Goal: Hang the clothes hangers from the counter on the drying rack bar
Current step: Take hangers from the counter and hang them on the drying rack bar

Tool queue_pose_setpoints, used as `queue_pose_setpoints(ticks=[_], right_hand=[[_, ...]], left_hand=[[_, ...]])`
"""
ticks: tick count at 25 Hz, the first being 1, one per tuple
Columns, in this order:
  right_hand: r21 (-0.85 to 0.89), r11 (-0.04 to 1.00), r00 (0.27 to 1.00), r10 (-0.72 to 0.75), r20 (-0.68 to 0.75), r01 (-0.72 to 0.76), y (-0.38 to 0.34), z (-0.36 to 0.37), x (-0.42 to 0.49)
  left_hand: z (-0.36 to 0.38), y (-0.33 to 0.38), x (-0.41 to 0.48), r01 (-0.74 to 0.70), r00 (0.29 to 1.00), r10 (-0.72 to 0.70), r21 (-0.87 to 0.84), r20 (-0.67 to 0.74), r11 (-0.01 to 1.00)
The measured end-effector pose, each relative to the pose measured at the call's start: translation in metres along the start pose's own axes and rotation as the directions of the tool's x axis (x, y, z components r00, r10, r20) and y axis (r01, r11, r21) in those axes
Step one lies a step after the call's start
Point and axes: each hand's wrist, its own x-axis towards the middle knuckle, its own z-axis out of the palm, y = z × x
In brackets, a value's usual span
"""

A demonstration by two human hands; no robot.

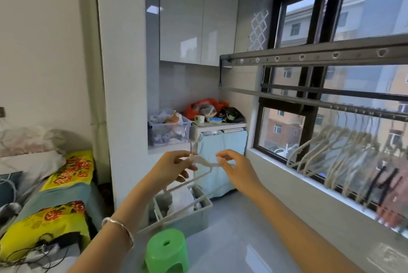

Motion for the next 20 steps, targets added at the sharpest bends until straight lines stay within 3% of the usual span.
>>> queue_pose_setpoints(ticks=[3,8,13,17,20], right_hand=[[-0.098,0.994,0.998,-0.051,-0.047,0.046,0.025,-0.028,0.031],[-0.415,0.909,0.96,-0.148,-0.239,0.037,0.072,-0.087,0.063],[-0.625,0.752,0.911,-0.08,-0.404,-0.211,0.119,-0.13,0.078],[-0.657,0.62,0.848,0.026,-0.529,-0.429,0.154,-0.161,0.083],[-0.634,0.517,0.803,0.207,-0.558,-0.574,0.169,-0.178,0.075]], left_hand=[[0.024,-0.003,0.046,0.093,0.996,-0.092,-0.209,0.017,0.974],[0.097,0.004,0.135,0.064,0.992,-0.01,-0.427,0.128,0.902],[0.17,0.011,0.216,0.069,0.955,0.106,-0.554,0.276,0.829],[0.218,0.032,0.28,0.171,0.855,0.196,-0.617,0.48,0.768],[0.254,0.054,0.311,0.194,0.75,0.281,-0.605,0.599,0.772]])
